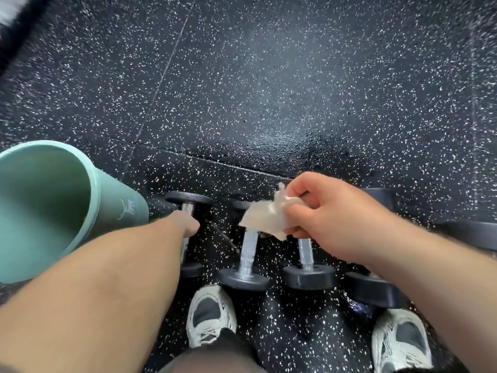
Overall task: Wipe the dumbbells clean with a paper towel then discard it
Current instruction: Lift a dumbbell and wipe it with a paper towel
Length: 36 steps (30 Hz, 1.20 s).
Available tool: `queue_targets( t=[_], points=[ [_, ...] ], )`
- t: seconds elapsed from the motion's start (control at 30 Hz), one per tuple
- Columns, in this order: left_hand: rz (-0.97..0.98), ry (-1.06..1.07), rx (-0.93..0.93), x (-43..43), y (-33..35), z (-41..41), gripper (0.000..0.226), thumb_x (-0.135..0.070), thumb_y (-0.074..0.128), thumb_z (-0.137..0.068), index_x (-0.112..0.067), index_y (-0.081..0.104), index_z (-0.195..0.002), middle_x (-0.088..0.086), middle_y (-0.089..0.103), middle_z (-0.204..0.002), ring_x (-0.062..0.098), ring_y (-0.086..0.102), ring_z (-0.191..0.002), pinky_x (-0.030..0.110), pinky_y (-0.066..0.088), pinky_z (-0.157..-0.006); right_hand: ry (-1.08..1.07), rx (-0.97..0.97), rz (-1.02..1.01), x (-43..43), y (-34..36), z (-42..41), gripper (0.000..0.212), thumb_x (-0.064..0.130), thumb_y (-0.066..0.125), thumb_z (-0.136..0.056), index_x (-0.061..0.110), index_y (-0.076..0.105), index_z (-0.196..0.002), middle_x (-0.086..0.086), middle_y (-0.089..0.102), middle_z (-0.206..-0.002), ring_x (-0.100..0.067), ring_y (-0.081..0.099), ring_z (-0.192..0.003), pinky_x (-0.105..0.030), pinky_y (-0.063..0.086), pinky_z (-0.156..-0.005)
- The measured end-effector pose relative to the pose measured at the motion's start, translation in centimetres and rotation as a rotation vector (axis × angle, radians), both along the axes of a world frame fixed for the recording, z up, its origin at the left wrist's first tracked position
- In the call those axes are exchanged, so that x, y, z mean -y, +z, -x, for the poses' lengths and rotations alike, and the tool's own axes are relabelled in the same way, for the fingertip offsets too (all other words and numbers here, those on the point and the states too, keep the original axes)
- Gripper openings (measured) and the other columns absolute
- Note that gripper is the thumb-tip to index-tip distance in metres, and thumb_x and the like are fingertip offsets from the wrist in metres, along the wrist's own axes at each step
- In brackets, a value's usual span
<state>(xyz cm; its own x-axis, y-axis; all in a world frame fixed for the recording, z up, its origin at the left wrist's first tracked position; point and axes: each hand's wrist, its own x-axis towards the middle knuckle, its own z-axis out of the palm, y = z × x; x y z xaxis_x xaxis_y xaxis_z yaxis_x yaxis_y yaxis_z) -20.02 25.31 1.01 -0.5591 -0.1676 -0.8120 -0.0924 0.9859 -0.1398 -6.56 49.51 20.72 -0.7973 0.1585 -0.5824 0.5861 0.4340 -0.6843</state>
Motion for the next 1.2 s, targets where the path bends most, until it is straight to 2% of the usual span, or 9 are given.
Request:
queue_targets(
  t=[0.2,0.4,0.57,0.63,0.7,0.77,0.9,1.03,1.2],
  points=[
    [-0.013,-0.024,0.004,0.4,-1.5,-0.3,0.057,-0.021,0.045,-0.1,-0.004,0.033,-0.153,0.019,0.043,-0.151,0.033,0.05,-0.13,0.035,0.042,-0.1,-0.112,0.131,0.082,1.0,0.3,-0.3,0.017,0.046,0.037,-0.103,0.039,0.041,-0.087,0.002,0.075,-0.07,-0.025,0.076,-0.071,-0.057,0.061,-0.074],
    [-0.093,0.063,-0.012,-0.9,-1.4,-1.2,0.054,-0.022,0.05,-0.102,-0.004,0.037,-0.151,0.018,0.045,-0.149,0.034,0.051,-0.129,0.038,0.043,-0.106,0.131,0.184,-0.2,0.5,2.1,-0.7,0.021,0.048,0.041,-0.103,0.033,0.053,-0.111,0.003,0.068,-0.063,-0.006,0.061,-0.051,-0.028,0.044,-0.054],
    [-0.252,0.362,-0.067,-2.7,1.5,-2.2,0.038,-0.023,0.058,-0.088,-0.001,0.053,-0.118,0.013,0.063,-0.096,0.03,0.064,-0.091,0.04,0.053,-0.096,0.099,0.133,-0.235,-0.3,3.3,-1.7,0.016,0.045,0.046,-0.102,0.033,0.054,-0.108,0.006,0.065,-0.066,0.002,0.052,-0.039,-0.025,0.038,-0.049],
    [-0.374,0.501,-0.099,-2.9,2.5,-1.6,0.041,-0.022,0.062,-0.08,-0.001,0.055,-0.115,0.013,0.066,-0.094,0.029,0.067,-0.089,0.045,0.057,-0.091,0.076,0.104,-0.208,-0.4,3.9,-2.3,0.014,0.043,0.049,-0.102,0.032,0.056,-0.102,0.007,0.065,-0.068,0.003,0.05,-0.037,-0.023,0.037,-0.046],
    [-0.435,0.504,-0.138,-3.0,3.7,-0.7,0.044,-0.026,0.065,-0.075,-0.006,0.057,-0.112,0.013,0.069,-0.096,0.03,0.07,-0.09,0.047,0.058,-0.09,0.061,0.097,-0.176,-0.6,4.4,-2.8,0.011,0.042,0.054,-0.101,0.032,0.059,-0.1,0.012,0.067,-0.082,0.003,0.058,-0.052,-0.021,0.041,-0.049],
    [-0.464,0.483,-0.169,-3.4,6.5,-0.2,0.034,-0.028,0.068,-0.077,-0.012,0.058,-0.106,0.011,0.071,-0.095,0.027,0.07,-0.087,0.047,0.058,-0.09,0.077,0.088,-0.215,-0.7,5.6,-3.6,0.014,0.045,0.057,-0.098,0.04,0.061,-0.11,0.011,0.062,-0.112,-0.011,0.063,-0.092,-0.027,0.05,-0.074],
    [-0.529,0.436,-0.191,-5.6,13.0,-0.8,0.027,-0.026,0.067,-0.086,-0.012,0.059,-0.108,0.008,0.071,-0.098,0.022,0.067,-0.082,0.04,0.058,-0.085,0.057,0.112,-0.41,-0.5,8.0,-4.8,0.019,0.055,0.052,-0.097,0.048,0.061,-0.112,0.003,0.04,-0.135,-0.03,0.027,-0.135,-0.05,0.036,-0.102],
    [-0.638,0.375,-0.117,-9.2,18.4,-3.0,0.025,-0.017,0.063,-0.092,-0.006,0.056,-0.112,0.008,0.064,-0.094,0.016,0.058,-0.068,0.028,0.051,-0.063,0.014,0.038,-0.473,-0.9,8.7,-5.8,0.011,0.049,0.048,-0.1,0.041,0.055,-0.101,0.004,0.057,-0.117,-0.029,0.045,-0.119,-0.043,0.037,-0.091],
    [-0.773,0.28,-0.117,-13.6,24.3,-7.3,0.024,-0.016,0.066,-0.09,-0.004,0.057,-0.109,0.011,0.064,-0.092,0.019,0.058,-0.067,0.032,0.051,-0.064,-0.079,-0.103,-0.396,-1.7,10.1,-6.7,0.026,0.028,0.044,-0.103,0.021,0.047,-0.128,-0.012,0.061,-0.119,-0.027,0.049,-0.09,-0.032,0.035,-0.074]
  ],
)
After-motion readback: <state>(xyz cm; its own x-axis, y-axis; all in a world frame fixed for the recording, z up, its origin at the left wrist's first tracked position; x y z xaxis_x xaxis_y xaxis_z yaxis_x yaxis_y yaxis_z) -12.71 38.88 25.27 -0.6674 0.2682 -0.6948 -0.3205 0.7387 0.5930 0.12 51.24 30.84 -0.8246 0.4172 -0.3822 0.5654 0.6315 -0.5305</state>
